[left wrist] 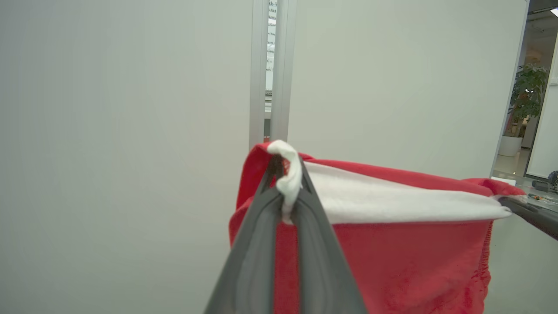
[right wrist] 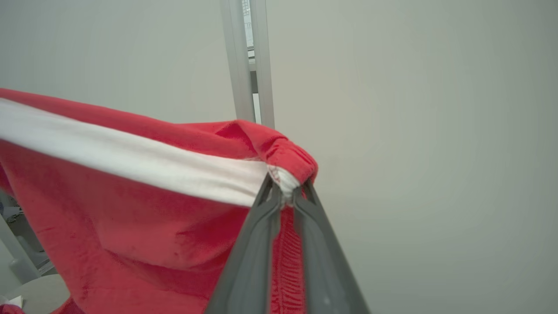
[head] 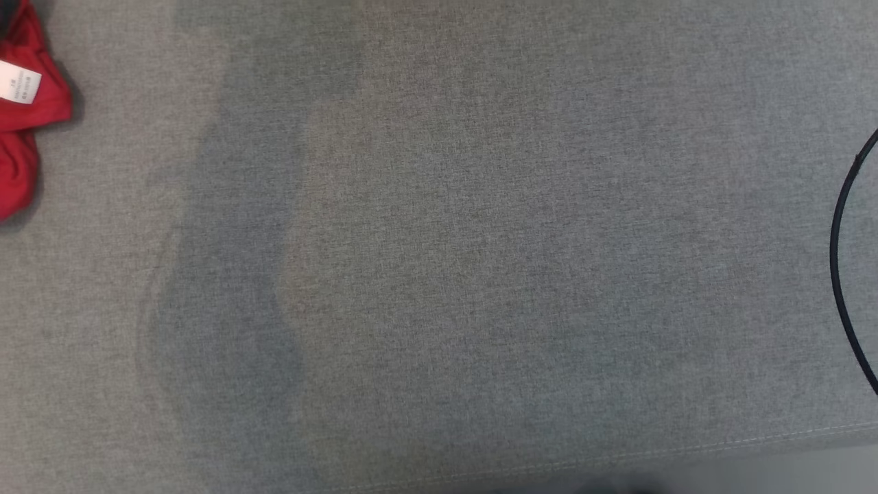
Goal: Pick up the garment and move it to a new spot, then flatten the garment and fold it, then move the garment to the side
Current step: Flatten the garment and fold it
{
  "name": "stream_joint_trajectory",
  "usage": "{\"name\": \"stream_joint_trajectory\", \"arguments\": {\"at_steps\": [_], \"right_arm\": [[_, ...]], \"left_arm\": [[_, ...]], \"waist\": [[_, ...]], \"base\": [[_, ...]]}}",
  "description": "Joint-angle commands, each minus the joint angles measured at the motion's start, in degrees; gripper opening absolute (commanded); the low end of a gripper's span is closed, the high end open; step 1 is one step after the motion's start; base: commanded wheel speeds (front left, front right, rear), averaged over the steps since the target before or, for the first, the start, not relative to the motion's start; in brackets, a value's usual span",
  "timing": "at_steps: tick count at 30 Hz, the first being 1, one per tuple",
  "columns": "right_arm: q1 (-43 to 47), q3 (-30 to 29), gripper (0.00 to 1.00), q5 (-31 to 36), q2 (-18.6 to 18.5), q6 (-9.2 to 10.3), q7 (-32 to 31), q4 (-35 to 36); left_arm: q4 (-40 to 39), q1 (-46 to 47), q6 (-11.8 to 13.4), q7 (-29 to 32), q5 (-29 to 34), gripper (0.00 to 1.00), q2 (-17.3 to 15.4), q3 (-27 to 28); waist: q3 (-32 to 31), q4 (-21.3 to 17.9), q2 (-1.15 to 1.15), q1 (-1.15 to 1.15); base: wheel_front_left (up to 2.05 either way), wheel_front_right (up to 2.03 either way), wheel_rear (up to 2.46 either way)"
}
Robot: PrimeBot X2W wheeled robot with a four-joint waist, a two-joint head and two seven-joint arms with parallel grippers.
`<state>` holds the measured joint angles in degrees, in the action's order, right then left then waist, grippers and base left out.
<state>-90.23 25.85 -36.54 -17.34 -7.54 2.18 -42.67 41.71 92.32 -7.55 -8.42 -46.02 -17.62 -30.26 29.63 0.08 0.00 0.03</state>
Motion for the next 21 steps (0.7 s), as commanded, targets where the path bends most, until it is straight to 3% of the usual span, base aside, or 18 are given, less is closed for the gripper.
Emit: {"name": "stream_joint_trajectory", "arguments": {"at_steps": [1, 6, 11, 17, 21], "right_arm": [[-1.69, 0.07, 0.00, -0.20, -0.17, 0.09, 0.69, -1.58], [-5.70, 2.45, 0.00, -1.51, -0.05, 0.09, 2.23, -5.45], [-3.26, 5.69, 0.00, -4.01, -0.51, 0.09, 4.05, -7.00], [5.98, 11.13, 0.00, -7.93, -1.79, 0.08, 8.69, -3.47], [15.95, 14.11, 0.00, -10.61, -3.88, 0.09, 11.19, 1.02]], "left_arm": [[1.26, 1.98, 0.16, -0.73, -0.19, 0.00, -0.37, -0.38], [3.54, 5.83, 0.16, -2.71, -2.34, 0.00, 0.74, -2.68], [3.69, 2.17, 0.16, -4.54, -5.41, 0.00, 0.36, -5.04], [-0.19, -8.86, 0.16, -6.65, -8.79, 0.00, -1.63, -6.13], [-6.30, -20.79, 0.16, -6.83, -7.52, 0.00, -3.08, -0.59]], "waist": [[1.11, -0.52, 0.00, -0.03], [1.75, -0.14, 0.00, -0.03], [2.53, -0.18, 0.00, -0.03], [0.83, -0.51, 0.00, -0.03], [-2.08, -0.58, 0.00, -0.03]], "base": [[0.00, 0.00, 0.00], [0.00, 0.00, 0.00], [0.00, 0.00, 0.00], [0.00, 0.00, 0.00], [0.00, 0.00, 0.00]]}}
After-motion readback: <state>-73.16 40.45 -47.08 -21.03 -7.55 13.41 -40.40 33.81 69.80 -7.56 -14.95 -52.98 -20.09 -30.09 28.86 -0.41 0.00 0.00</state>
